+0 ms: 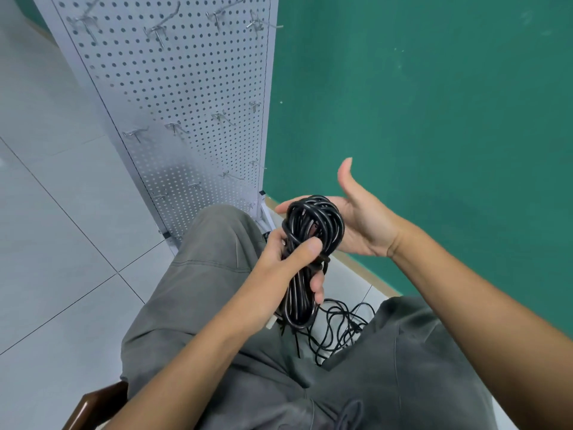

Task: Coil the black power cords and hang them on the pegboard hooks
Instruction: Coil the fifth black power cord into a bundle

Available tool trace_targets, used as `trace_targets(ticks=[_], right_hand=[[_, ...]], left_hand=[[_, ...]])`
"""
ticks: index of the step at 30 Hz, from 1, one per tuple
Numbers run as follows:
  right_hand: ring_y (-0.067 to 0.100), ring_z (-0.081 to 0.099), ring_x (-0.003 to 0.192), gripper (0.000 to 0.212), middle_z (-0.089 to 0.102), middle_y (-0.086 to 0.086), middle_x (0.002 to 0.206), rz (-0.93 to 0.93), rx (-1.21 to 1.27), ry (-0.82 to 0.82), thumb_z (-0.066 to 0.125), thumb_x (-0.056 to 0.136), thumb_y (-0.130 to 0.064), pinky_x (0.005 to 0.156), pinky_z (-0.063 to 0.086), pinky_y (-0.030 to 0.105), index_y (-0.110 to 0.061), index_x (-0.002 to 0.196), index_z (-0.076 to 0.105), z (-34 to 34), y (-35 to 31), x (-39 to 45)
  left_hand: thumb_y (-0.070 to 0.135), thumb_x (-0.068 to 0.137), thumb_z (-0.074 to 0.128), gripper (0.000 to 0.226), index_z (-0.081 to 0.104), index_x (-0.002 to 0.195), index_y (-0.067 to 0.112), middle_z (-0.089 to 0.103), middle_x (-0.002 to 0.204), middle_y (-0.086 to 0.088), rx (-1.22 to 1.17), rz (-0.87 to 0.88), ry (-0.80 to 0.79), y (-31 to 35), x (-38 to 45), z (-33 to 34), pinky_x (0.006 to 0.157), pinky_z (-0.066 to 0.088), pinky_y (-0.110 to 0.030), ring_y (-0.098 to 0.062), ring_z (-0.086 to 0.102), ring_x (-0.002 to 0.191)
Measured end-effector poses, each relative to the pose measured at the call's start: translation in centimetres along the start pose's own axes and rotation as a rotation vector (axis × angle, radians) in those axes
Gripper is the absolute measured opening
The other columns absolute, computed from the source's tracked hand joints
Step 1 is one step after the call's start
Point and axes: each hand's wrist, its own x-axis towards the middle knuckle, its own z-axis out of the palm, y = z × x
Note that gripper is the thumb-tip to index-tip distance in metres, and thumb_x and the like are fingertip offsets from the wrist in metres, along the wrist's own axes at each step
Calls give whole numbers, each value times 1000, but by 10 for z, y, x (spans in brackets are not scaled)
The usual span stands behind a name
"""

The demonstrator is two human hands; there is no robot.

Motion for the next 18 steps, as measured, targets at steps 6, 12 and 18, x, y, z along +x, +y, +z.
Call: trace_targets(ticks=[6, 12, 18], right_hand=[[24, 56, 75, 90, 40, 38, 131, -103, 32, -74, 25, 90, -75, 68, 56, 35, -9, 147, 44, 7, 43, -2], [18, 63, 74, 24, 56, 2, 72, -170, -123, 83, 51, 104, -31, 84, 52, 34, -14, 107, 67, 14, 59, -22], [6, 56, 56, 14, 69, -1, 73, -214, -232, 352, 55, 101, -15, 60, 37, 18, -10, 107, 67, 27, 61, -28]], left_hand=[[65, 65, 88, 96, 47, 124, 2, 54, 73, -21, -147, 59, 105, -5, 6, -4, 59, 53, -38, -28, 58, 53], [76, 65, 80, 93, 56, 120, 5, 62, 66, -10, -40, 75, 66, -2, 7, -8, 65, 56, -40, -29, 61, 55], [60, 74, 72, 82, 51, 126, 1, 56, 66, -11, 5, 26, 145, -5, 9, -7, 55, 54, -37, -29, 57, 56]])
